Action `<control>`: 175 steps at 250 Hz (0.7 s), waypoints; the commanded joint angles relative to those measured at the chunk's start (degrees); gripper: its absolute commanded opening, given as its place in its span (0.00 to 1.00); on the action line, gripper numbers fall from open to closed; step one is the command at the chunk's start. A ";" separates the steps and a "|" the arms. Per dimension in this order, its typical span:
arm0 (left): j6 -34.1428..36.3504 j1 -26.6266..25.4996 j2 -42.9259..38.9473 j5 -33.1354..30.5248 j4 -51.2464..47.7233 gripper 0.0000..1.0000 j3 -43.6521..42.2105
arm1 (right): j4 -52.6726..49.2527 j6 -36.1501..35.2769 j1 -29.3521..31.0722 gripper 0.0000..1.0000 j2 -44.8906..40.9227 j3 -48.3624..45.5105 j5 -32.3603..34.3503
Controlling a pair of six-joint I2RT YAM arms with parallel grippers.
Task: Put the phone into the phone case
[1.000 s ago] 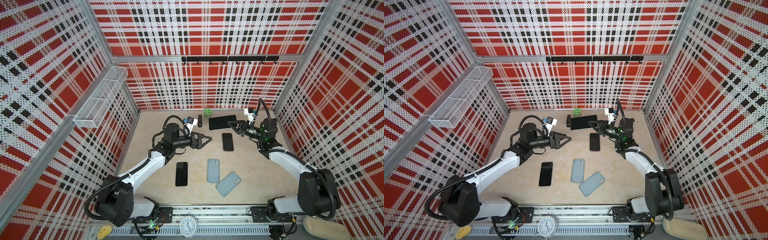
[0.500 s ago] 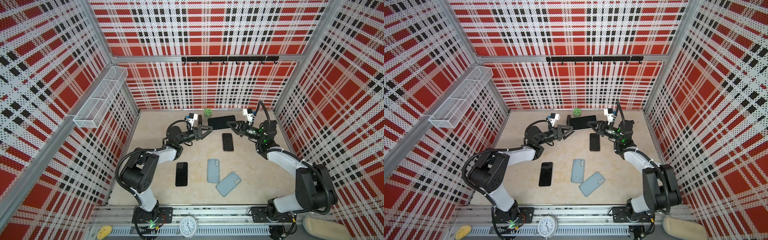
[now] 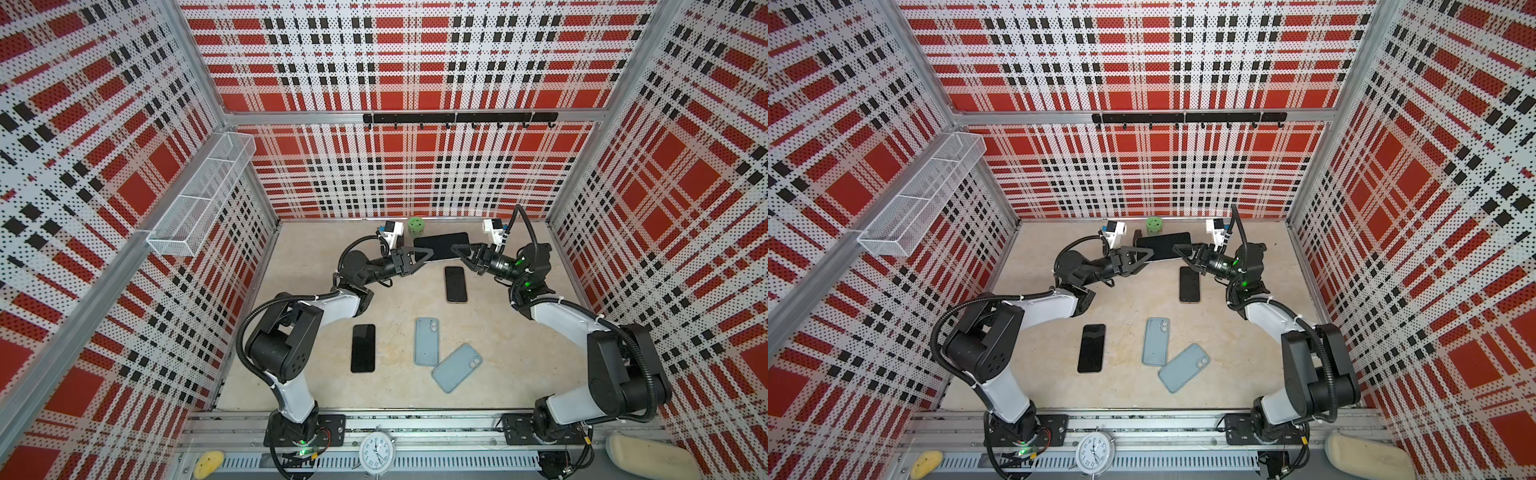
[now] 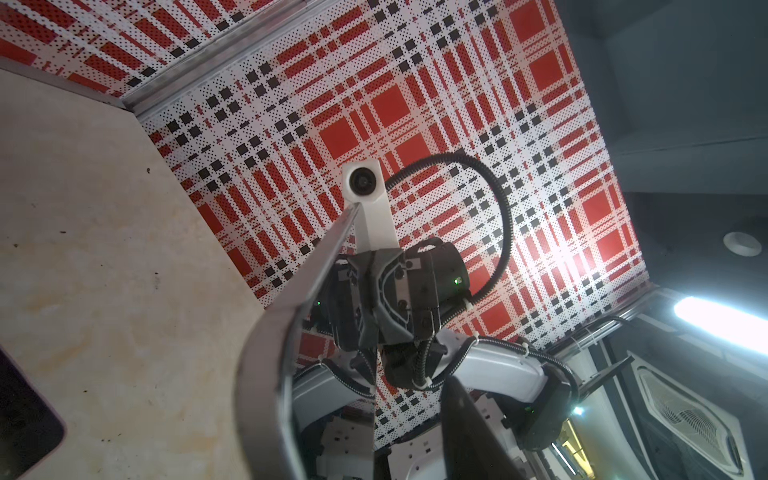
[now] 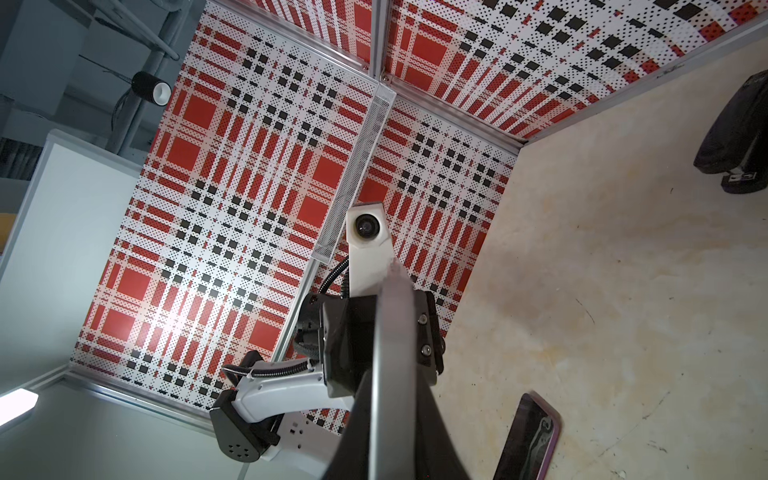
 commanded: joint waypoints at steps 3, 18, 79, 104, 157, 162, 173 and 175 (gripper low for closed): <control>-0.29 -0.59 -0.20 0.45 -0.19 0.33 1.99 | 5.72 0.05 0.29 0.00 0.20 -0.32 0.02; 0.80 -0.52 -0.67 0.56 -1.72 0.30 2.02 | 5.70 -0.26 0.29 0.00 0.07 -0.46 -0.16; 3.65 0.47 -2.48 2.29 -6.60 0.12 2.61 | 4.75 -2.70 0.19 0.18 -0.46 0.52 -3.36; 3.98 1.46 -3.20 4.10 -7.94 0.09 2.82 | 3.87 -4.45 -0.52 0.35 -1.09 1.50 -5.90; 5.46 2.62 -3.99 9.81 -11.81 0.04 3.61 | -1.75 -9.80 -2.15 0.46 -1.91 3.33 -10.10; 5.40 2.76 -4.00 10.25 -11.94 0.04 3.62 | -2.58 -10.39 -2.19 0.46 -1.84 3.59 -10.38; 5.29 2.95 -3.85 11.20 -12.20 0.03 3.82 | -3.54 -11.32 -2.15 0.45 -1.95 3.98 -11.11; 5.31 2.91 -3.81 11.37 -12.27 0.03 3.80 | -3.72 -11.47 -2.14 0.45 -1.92 4.02 -11.21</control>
